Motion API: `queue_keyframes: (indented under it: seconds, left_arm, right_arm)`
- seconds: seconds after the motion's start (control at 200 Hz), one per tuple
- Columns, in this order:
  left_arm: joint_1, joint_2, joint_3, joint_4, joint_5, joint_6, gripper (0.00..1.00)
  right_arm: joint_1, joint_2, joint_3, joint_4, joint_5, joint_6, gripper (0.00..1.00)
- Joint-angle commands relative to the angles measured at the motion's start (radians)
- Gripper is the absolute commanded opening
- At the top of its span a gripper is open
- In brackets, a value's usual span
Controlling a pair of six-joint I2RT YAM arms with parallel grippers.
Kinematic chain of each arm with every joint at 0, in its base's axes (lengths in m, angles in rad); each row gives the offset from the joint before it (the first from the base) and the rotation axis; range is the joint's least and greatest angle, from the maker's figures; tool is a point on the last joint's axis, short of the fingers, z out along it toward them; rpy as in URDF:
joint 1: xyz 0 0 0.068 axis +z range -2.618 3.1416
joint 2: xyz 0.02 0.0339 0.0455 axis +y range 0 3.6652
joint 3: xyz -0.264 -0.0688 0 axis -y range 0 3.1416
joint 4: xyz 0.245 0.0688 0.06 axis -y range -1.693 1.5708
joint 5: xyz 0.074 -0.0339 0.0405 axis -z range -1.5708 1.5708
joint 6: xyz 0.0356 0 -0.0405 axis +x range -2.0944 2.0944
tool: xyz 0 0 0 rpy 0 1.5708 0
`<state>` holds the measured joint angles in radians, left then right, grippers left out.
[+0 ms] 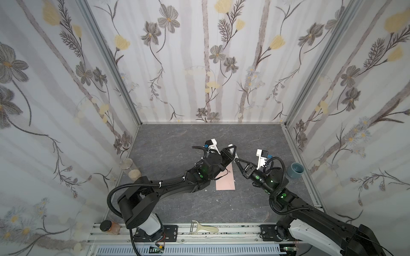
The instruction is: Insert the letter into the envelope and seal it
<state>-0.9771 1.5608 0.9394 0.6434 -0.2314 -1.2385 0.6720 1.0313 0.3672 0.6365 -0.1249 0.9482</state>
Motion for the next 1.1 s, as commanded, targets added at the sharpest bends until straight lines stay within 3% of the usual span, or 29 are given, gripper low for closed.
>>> queue_keyframes:
  seconds: [0.0, 0.08, 0.34, 0.695, 1.094]
  left_arm:
    - [-0.001, -0.016, -0.012, 0.022, 0.039, -0.01, 0.0]
    - [0.0, -0.023, -0.017, 0.024, 0.043, -0.009, 0.0]
    - [0.017, -0.035, -0.02, 0.024, 0.119, -0.016, 0.23]
    - [0.067, -0.082, -0.063, 0.022, 0.26, -0.025, 0.41]
    - [0.107, -0.049, -0.032, 0.021, 0.437, -0.018, 0.39]
  right_arm:
    - [-0.001, -0.008, 0.015, 0.015, 0.007, -0.019, 0.15]
    - [-0.001, -0.014, 0.023, -0.001, 0.004, -0.023, 0.14]
    - [-0.003, -0.02, 0.046, -0.047, 0.001, -0.031, 0.13]
    - [-0.003, -0.021, 0.056, -0.083, -0.008, -0.037, 0.12]
    - [-0.003, -0.003, 0.074, -0.091, -0.022, -0.04, 0.11]
